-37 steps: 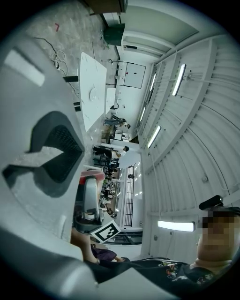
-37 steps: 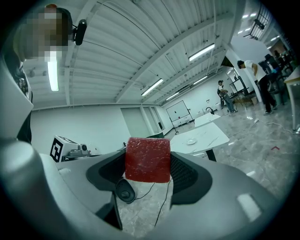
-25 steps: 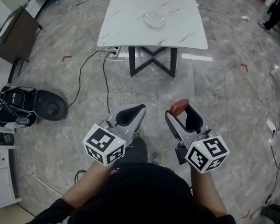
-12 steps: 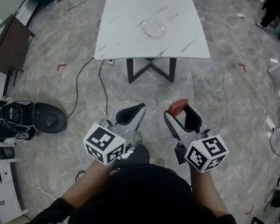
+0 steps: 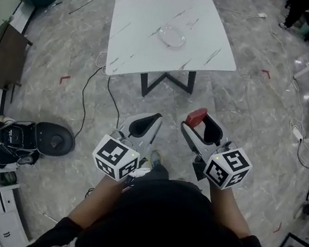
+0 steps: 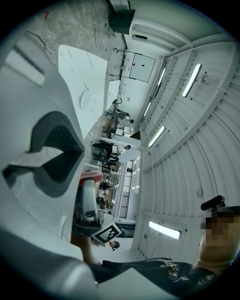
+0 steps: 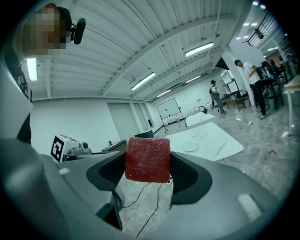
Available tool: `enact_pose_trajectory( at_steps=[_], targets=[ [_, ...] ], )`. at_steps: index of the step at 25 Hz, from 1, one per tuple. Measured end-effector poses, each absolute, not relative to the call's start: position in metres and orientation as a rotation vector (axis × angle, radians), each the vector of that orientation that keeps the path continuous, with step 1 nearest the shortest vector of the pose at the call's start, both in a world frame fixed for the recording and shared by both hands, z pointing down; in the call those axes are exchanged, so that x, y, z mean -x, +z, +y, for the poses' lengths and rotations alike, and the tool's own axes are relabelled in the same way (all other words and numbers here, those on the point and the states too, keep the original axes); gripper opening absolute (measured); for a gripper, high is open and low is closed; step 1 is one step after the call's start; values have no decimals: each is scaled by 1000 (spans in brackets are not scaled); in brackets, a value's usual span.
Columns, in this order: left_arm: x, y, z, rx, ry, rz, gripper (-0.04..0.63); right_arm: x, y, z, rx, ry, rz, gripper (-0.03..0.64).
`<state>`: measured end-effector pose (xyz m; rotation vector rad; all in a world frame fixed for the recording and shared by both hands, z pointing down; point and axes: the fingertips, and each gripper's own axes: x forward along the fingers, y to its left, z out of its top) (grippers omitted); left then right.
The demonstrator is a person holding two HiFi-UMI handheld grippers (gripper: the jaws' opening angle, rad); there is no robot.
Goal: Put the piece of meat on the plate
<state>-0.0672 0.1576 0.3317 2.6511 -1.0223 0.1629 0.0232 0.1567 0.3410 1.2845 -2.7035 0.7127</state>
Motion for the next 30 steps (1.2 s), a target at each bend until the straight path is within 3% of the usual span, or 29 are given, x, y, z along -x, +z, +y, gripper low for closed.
enact_pose_trajectory(
  at_steps=[9, 30],
  targets=[
    [90, 336, 128, -2673, 179, -987, 0, -1, 344, 136, -1323, 716, -2673, 324],
    [71, 342, 53, -2630, 194, -1077, 0, -18, 350, 48, -1207, 714, -2712, 324]
  ],
)
